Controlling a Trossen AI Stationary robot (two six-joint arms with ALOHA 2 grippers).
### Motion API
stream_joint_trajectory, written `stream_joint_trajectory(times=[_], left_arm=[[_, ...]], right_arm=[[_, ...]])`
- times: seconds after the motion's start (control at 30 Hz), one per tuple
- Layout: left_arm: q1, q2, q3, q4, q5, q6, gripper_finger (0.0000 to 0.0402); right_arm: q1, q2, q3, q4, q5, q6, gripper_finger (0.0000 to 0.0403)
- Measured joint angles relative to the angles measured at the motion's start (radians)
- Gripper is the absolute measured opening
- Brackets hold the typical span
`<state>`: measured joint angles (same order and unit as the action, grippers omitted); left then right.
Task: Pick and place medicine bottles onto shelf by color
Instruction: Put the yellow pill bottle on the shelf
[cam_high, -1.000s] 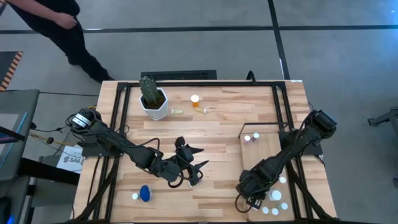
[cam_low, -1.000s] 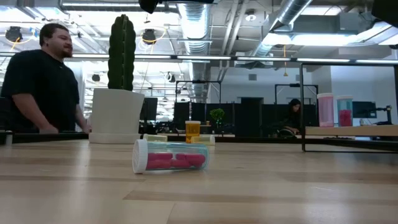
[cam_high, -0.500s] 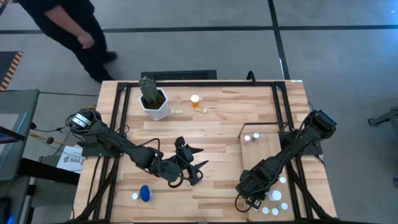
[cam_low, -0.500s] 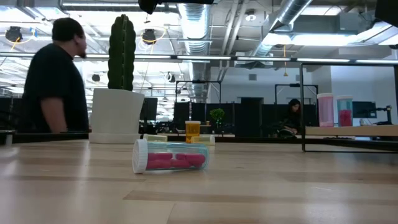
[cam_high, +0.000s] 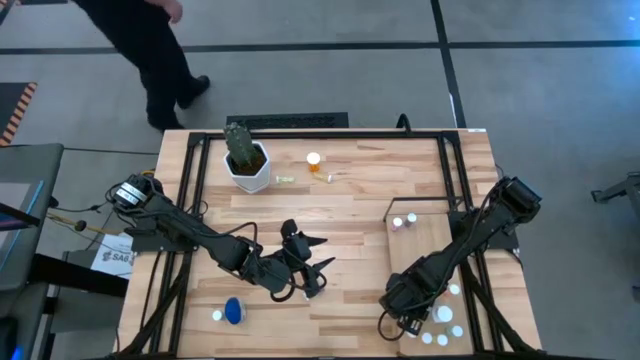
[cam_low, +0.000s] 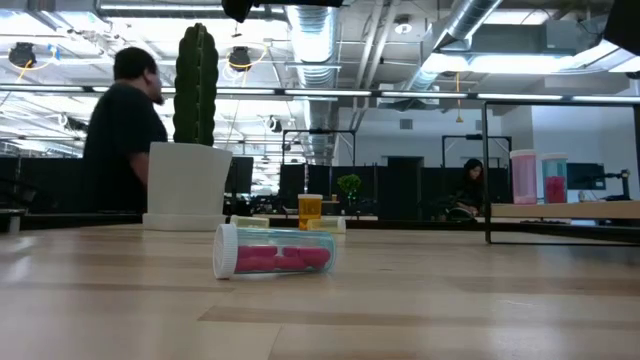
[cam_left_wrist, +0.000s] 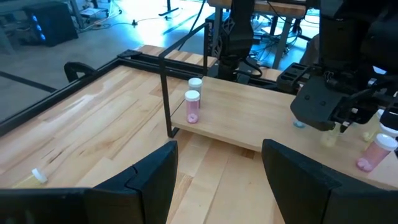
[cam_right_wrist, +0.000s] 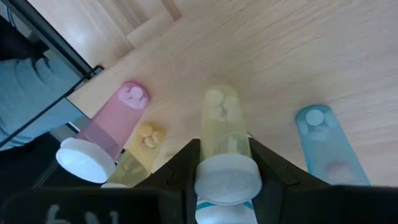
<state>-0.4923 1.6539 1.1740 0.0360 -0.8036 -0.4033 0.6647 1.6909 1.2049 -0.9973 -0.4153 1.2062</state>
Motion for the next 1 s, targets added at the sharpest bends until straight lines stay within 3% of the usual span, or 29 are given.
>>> stream_joint_trajectory(times=[0.57, 1.0], left_arm=[[0.000, 0.000, 0.000, 0.000, -0.009, -0.004, 0.0222], [0.000, 0.000, 0.000, -0.001, -0.009, -0.005, 0.0222]], right_arm=[[0.000, 0.000, 0.000, 0.000, 0.049, -0.058, 0.0132], [-0.015, -0.009, 0.005, -0.005, 0.050, -0.078, 0.0212]])
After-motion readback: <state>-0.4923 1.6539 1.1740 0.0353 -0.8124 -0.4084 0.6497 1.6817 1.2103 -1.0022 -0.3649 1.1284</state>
